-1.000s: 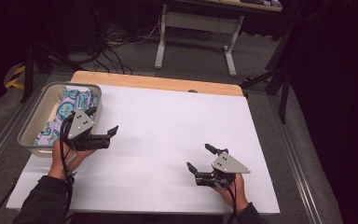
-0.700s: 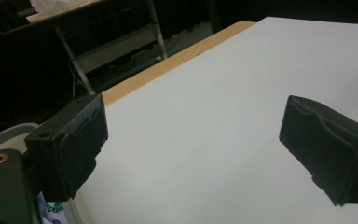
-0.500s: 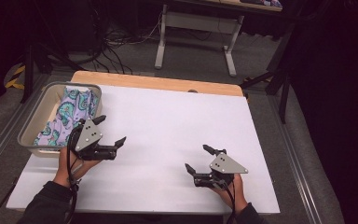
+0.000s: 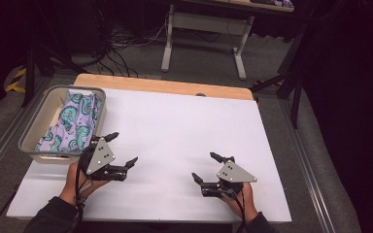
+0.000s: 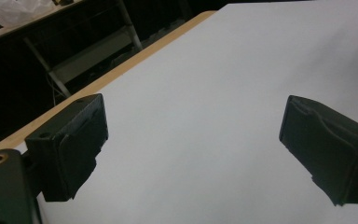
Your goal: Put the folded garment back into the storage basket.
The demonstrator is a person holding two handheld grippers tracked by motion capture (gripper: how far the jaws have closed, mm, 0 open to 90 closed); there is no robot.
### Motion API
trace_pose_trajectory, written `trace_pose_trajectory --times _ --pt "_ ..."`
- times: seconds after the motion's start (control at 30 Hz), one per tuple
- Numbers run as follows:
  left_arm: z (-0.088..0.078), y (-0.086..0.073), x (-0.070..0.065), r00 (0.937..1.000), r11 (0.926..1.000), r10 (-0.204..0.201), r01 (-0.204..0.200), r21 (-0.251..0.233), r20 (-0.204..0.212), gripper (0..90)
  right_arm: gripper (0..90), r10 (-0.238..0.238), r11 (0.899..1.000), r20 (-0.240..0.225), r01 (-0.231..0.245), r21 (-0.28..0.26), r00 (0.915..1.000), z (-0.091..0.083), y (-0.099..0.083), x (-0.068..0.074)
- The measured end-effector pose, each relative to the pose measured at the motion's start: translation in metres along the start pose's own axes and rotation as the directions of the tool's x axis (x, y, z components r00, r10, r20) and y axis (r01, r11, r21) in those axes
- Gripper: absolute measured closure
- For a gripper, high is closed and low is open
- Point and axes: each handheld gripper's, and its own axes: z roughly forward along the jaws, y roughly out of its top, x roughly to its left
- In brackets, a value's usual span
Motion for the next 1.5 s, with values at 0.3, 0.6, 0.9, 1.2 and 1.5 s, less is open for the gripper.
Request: trace_pose_trajectory --times 0.3,0.6,0.9,1.2,1.5 --pt "-0.002 -0.016 -0.010 0.9998 0.9997 -0.001 0.001 0.026 0.021 8.4 12.6 0.004 1.000 0.005 -0.004 -0.006 1.0000 -0.003 -0.002 0.001" --pt "-0.004 -0.045 -0.015 0.9988 0.9952 -0.037 0.034 0.092 0.032 8.0 12.4 -0.001 1.000 -0.004 0.001 0.002 1.0000 -0.003 -0.008 0.003" --pt "-0.009 -0.055 -0.014 0.9971 0.9912 -0.072 0.069 0.112 0.022 7.6 11.6 0.019 1.000 -0.008 -0.019 -0.001 0.9998 -0.001 -0.010 0.000" --pt "-0.013 -0.053 -0.014 0.9978 0.9934 -0.064 0.062 0.097 0.017 7.5 12.3 0.014 1.000 -0.004 -0.014 0.000 0.9999 -0.001 -0.011 0.000" --pt "-0.013 -0.052 -0.014 0.9974 0.9936 -0.066 0.063 0.094 0.028 7.4 13.6 0.006 1.000 -0.021 -0.006 0.004 0.9998 0.000 -0.012 0.004"
